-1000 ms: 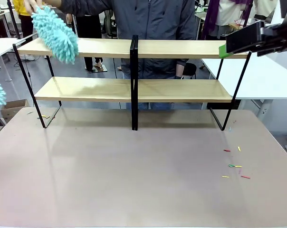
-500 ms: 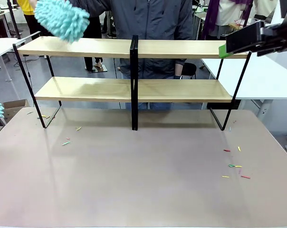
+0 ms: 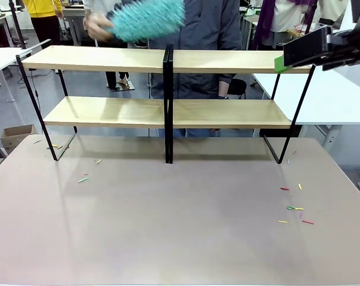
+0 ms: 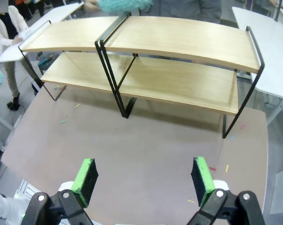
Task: Clean the shelves.
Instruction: Clean another randomly selected level of the Shelf with the Duster.
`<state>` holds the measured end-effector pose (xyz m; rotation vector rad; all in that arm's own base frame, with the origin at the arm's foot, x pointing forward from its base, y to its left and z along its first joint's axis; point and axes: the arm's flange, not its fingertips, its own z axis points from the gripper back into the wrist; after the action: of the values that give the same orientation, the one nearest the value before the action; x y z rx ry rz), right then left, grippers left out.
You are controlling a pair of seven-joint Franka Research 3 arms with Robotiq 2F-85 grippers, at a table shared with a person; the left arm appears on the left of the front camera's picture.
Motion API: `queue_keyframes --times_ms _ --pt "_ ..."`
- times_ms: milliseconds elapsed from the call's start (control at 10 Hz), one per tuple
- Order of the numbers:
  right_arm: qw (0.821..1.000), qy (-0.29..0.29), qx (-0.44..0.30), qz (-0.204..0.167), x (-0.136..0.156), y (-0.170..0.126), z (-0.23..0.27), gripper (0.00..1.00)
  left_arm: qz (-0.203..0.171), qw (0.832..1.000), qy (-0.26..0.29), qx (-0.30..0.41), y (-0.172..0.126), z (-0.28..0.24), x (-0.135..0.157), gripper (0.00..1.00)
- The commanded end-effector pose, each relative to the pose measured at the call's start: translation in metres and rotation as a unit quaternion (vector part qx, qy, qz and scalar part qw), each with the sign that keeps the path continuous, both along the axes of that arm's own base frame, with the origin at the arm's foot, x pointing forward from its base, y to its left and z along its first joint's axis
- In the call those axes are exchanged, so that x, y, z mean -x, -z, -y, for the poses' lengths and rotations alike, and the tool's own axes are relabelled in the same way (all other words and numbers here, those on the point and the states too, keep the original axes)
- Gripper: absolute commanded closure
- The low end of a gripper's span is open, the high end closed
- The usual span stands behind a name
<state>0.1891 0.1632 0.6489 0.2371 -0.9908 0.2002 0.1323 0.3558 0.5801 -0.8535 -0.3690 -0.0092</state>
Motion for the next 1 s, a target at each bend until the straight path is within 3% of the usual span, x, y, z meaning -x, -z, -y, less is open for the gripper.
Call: queue_keyframes --times_ms 0,100,300,400,500,600,900 --pt "1.0 0.001 -0.002 -0.001 0.0 0.0 0.0 0.0 0.161 0.985 0.022 0.061 -0.023 -0.021 0.016 0.87" --pt "1.0 0.001 -0.002 -0.001 0.0 0.0 0.0 0.0 0.198 0.976 0.064 0.067 -0.03 -0.021 0.017 0.87" --pt "1.0 0.001 -0.002 -0.001 0.0 0.0 0.0 0.0 0.208 0.971 0.102 0.057 -0.051 -0.017 0.006 0.87" --pt "1.0 0.001 -0.002 -0.001 0.0 0.0 0.0 0.0 0.194 0.974 0.108 0.054 -0.058 -0.011 -0.003 0.87" --pt "1.0 0.001 -0.002 -0.001 0.0 0.0 0.0 0.0 0.134 0.988 0.058 0.057 -0.059 -0.004 -0.021 0.87" --pt "1.0 0.001 -0.002 -0.001 0.0 0.0 0.0 0.0 0.202 0.973 0.092 0.056 -0.051 -0.003 -0.004 0.87" --pt "1.0 0.001 -0.002 -0.001 0.0 0.0 0.0 0.0 0.202 0.973 0.092 0.056 -0.051 -0.003 -0.004 0.87"
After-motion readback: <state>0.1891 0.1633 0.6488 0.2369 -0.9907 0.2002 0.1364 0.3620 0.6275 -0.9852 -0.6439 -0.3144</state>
